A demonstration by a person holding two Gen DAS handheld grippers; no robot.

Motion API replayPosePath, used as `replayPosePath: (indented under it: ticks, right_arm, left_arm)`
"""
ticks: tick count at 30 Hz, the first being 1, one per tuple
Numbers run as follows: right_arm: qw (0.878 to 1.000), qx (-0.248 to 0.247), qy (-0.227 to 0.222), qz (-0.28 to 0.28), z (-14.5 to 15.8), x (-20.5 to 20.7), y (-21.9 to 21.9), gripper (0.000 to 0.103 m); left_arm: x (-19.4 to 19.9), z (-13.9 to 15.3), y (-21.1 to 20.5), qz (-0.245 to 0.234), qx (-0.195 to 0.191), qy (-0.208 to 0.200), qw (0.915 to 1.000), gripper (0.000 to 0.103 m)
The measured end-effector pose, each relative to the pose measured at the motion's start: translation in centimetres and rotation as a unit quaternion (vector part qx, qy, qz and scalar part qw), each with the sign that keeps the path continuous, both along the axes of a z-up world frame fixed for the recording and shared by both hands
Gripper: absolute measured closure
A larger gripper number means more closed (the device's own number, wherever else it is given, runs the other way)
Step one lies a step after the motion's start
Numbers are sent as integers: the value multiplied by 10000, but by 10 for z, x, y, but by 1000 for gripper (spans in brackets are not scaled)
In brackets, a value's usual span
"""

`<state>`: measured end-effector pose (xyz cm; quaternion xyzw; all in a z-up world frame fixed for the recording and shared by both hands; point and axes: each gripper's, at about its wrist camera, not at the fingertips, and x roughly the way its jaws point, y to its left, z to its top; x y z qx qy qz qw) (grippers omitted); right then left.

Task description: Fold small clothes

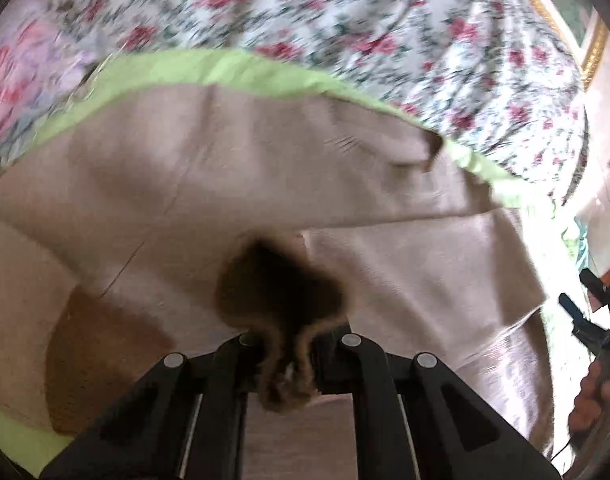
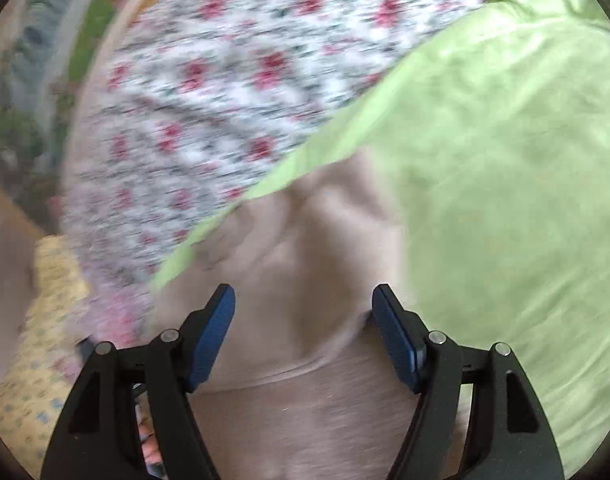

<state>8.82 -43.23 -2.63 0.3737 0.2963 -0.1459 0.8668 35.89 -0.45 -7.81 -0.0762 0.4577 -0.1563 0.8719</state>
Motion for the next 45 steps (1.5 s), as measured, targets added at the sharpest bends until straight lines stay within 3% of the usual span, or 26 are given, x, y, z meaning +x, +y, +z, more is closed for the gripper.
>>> replayPosePath:
  ticks: [3, 7, 10, 12, 13, 14, 16, 18, 20, 24, 27, 29, 33, 34, 35, 36, 37, 40, 42, 44, 45]
  right_arm:
    - [9989, -180, 423, -134, -3, 19, -21, 31]
    - [9947, -434, 914, -195, -11, 56, -44, 29]
    - [9911, -338, 1288, -14, -28, 78, -53, 29]
    - [9913, -217, 1298, -6, -37, 79, -56, 29]
    - [9923, -209, 1225, 8, -37, 75, -55, 29]
    - [9931, -208, 1158, 23, -37, 73, -54, 29]
    - [9942, -141, 1070, 9, -37, 71, -54, 29]
    - [9953, -17, 972, -45, -38, 67, -55, 29]
    - [9956, 23, 934, -51, -39, 65, -55, 29]
    - [9962, 29, 872, -31, -36, 60, -57, 29]
    - [9958, -108, 910, -28, -36, 59, -57, 28]
    - [9948, -140, 1002, 68, -39, 65, -54, 28]
    - [9920, -427, 1135, 340, -42, 81, -40, 28]
    - [9874, -727, 1356, 380, -43, 89, -34, 32]
    - [9809, -981, 1613, 475, -46, 97, -27, 48]
    - [9752, -1160, 1791, 582, -47, 102, -23, 93]
    - [9704, -1358, 1901, 604, -42, 105, -21, 96]
    - [9768, -1259, 1707, 284, -25, 95, -36, 95]
    - [9712, -1153, 2031, 476, -35, 102, -35, 91]
    - [9677, -1214, 2145, 525, -38, 102, -26, 78]
    - [9693, -1187, 2081, 551, -35, 98, -20, 58]
  left_arm:
    - [-1, -7, 12, 47, -221, 61, 9997, 95]
    - [-7, -1, 20, 90, -206, -166, 9996, 95]
    - [-9, -5, 18, -69, -123, -29, 9999, 95]
    - [-8, -5, 17, -155, -225, 96, 9996, 80]
    - [-6, -6, 16, -192, -368, 216, 9989, 60]
    - [-5, -7, 15, -198, -473, 284, 9983, 50]
    - [-1, -8, 7, -134, -436, 335, 9984, 49]
    - [2, -8, -3, -146, -370, 324, 9987, 53]
    - [3, -9, -7, -298, -511, 357, 9976, 101]
    - [-9, 7, 21, -96, -918, 60, 9957, 100]
    - [-6, -4, 40, 153, -741, 90, 9971, 100]
    - [-6, -14, 41, 131, -844, 260, 9960, 100]
    - [-10, -12, 31, 44, -702, 165, 9974, 100]
    - [-10, -13, 31, 42, -690, 168, 9975, 100]
    - [-9, -14, 32, 51, -686, 187, 9975, 100]
    - [-9, -14, 33, 53, -694, 208, 9974, 100]
    - [-7, -12, 31, 56, -696, 212, 9973, 100]
    - [-9, -11, 31, -17, -629, 199, 9978, 98]
    - [-10, -14, 26, -19, -464, 153, 9988, 97]
    - [-18, -8, 28, -89, -484, 117, 9987, 79]
    - [-26, -2, 33, -118, -499, 83, 9987, 71]
